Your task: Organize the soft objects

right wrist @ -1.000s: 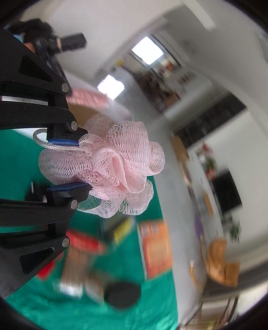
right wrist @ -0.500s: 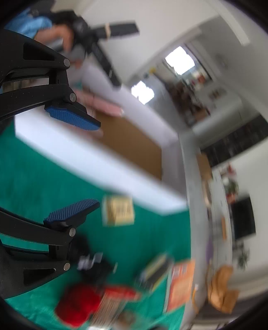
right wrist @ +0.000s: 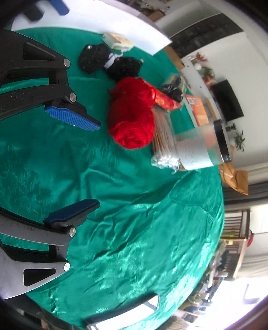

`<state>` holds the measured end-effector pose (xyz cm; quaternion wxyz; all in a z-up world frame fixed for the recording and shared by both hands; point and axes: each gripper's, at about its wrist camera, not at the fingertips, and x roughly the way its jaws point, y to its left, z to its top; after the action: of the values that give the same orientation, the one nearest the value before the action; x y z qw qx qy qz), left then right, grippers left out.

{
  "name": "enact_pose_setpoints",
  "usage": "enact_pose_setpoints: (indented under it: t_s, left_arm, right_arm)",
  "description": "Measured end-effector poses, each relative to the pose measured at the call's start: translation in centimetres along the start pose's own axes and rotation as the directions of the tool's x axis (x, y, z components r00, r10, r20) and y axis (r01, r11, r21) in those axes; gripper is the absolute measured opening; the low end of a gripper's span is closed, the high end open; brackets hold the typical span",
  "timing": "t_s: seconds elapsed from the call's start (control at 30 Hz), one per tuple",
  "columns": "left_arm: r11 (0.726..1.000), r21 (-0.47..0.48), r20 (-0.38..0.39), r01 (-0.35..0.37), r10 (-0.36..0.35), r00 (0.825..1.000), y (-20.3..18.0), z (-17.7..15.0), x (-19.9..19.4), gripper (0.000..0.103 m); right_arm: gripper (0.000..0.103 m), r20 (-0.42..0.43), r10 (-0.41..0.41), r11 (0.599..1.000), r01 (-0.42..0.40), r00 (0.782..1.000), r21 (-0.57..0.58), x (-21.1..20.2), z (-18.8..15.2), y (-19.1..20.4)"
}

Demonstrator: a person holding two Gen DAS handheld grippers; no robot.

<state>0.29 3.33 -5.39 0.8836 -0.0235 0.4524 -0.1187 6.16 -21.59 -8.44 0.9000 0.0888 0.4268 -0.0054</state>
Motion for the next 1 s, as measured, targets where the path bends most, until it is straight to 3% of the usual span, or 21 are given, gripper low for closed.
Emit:
enact_pose_setpoints:
  t_s: [0.17,0.37,0.5,1.0]
  left_arm:
    - [0.998,0.0,-0.04,-0.063,0.063,0.997,0.8,0.3,3.7,0.101]
    - [0.995,0.008,-0.033,-0.1,0.1,0.994,1.2,0.7,6.1,0.101]
    - [0.99,0.037,-0.007,-0.137,0.137,0.991,1.2,0.7,6.5,0.103]
    - [0.989,0.032,-0.004,-0.145,0.145,0.989,1.6,1.4,6.9,0.103]
  right_arm:
    - [0.072,-0.053,-0.074,0.997,0.074,0.996,0.003,1.3,0.0,-0.3]
    - [0.072,-0.06,-0.1,0.995,0.099,0.993,-0.013,-1.2,-1.7,0.8]
    - [0.074,-0.06,-0.096,0.995,0.096,0.994,-0.008,-1.5,-2.1,0.6]
    - [0.082,-0.073,-0.117,0.992,0.114,0.99,-0.049,-1.3,-2.3,1.6]
